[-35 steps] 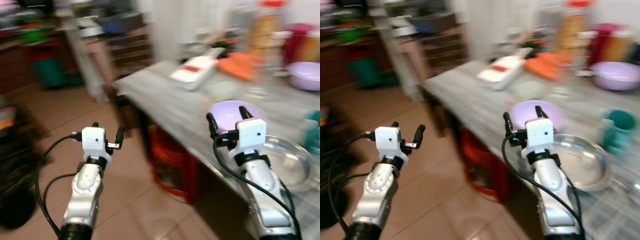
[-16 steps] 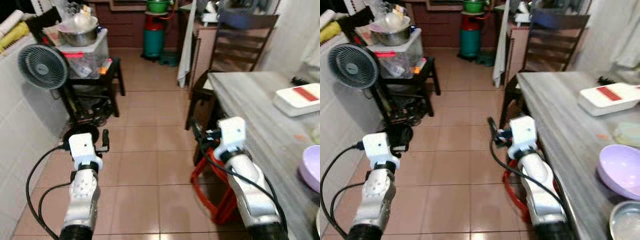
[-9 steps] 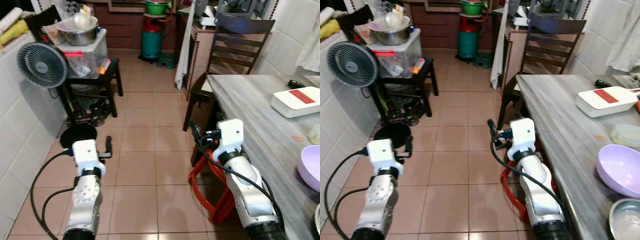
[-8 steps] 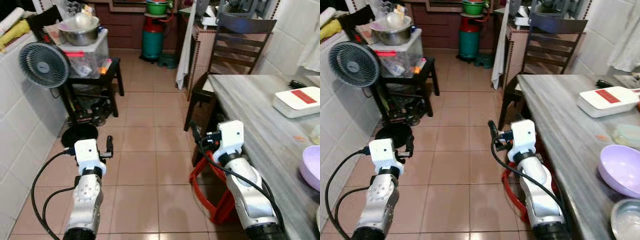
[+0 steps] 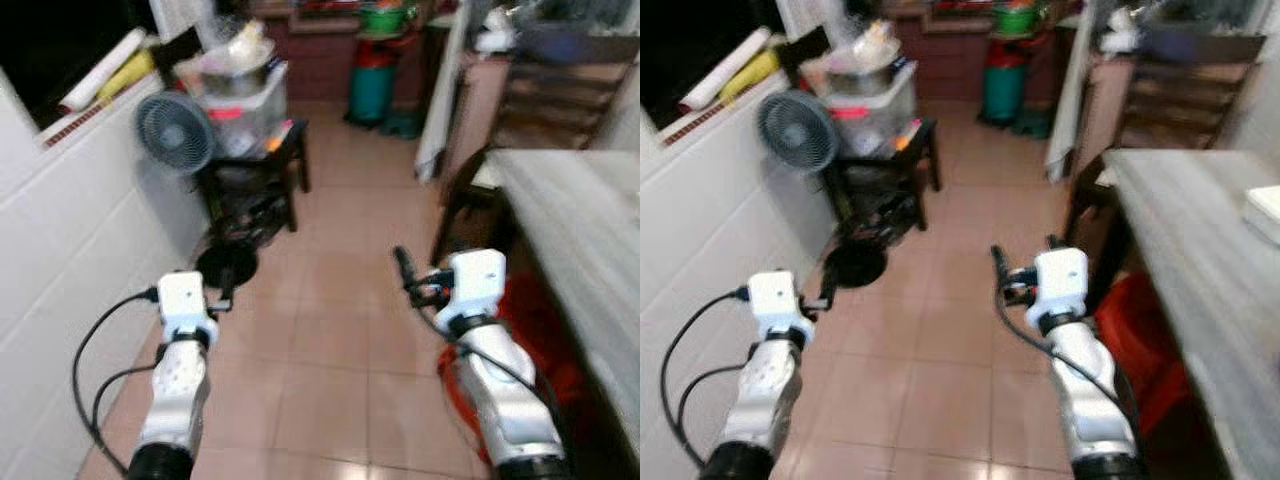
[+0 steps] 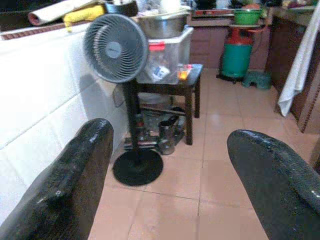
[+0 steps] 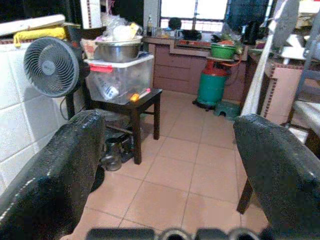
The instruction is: Setting the table
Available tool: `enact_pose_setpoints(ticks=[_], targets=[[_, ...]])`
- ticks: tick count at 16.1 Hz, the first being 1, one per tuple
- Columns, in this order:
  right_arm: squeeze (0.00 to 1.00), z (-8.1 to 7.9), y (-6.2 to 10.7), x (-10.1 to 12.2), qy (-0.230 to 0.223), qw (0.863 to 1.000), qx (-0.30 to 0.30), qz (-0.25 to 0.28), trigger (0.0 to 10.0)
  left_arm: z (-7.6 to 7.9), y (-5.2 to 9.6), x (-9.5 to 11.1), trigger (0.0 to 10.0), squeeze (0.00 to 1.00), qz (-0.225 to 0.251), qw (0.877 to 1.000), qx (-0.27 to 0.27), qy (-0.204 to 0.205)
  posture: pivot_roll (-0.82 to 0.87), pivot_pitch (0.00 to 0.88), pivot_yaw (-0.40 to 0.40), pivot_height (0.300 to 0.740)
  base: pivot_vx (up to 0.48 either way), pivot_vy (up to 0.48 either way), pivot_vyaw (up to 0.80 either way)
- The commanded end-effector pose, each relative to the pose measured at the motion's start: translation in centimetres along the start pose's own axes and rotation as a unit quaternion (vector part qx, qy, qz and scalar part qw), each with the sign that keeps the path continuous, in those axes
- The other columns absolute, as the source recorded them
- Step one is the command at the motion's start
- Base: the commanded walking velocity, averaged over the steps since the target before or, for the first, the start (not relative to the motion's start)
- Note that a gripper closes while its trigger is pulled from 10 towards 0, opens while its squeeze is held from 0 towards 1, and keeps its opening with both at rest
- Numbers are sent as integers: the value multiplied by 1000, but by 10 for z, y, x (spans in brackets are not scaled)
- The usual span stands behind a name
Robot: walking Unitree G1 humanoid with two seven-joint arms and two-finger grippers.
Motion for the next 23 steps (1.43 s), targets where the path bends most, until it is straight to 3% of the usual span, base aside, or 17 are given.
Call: enact_pose_setpoints(ticks=[1,4,17,21,23], targets=[[0,-11,-3,5,-7,1000,11,13,10000,-8,-2,0,10000,0,1,1000,6,-9,-15,0,41,740,0,368,450],[0,-10,-4,6,-6,1000,11,16,10000,-8,-2,0,10000,0,2,1000,5,-10,-14,0,39,740,0,446,465],[0,-7,-4,4,-19,1000,-4,11,10000,-8,-5,-4,10000,0,-3,1000,1,-15,-20,0,44,740,0,480,0],[0,-6,-3,-2,-17,1000,-5,4,10000,-6,-2,-13,10000,0,-18,1000,-8,-22,-16,0,42,740,0,480,0],[0,0,-2,-24,-28,999,-16,-32,10000,11,5,-37,10000,0,-65,996,-58,-13,-11,0,34,740,0,0,0]])
Point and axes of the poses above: a point about 5 cm out from each wrist's last joint towards the gripper, its own y axis pointing back from the gripper into the wrist, its own x axis along the axis of the wrist's last joint, z = x × y, the point moved 5 cm from there along -y, pointing out of the wrist towards the gripper, and after that the axes turned 11 degrees about -y, right-handed, at the moved point
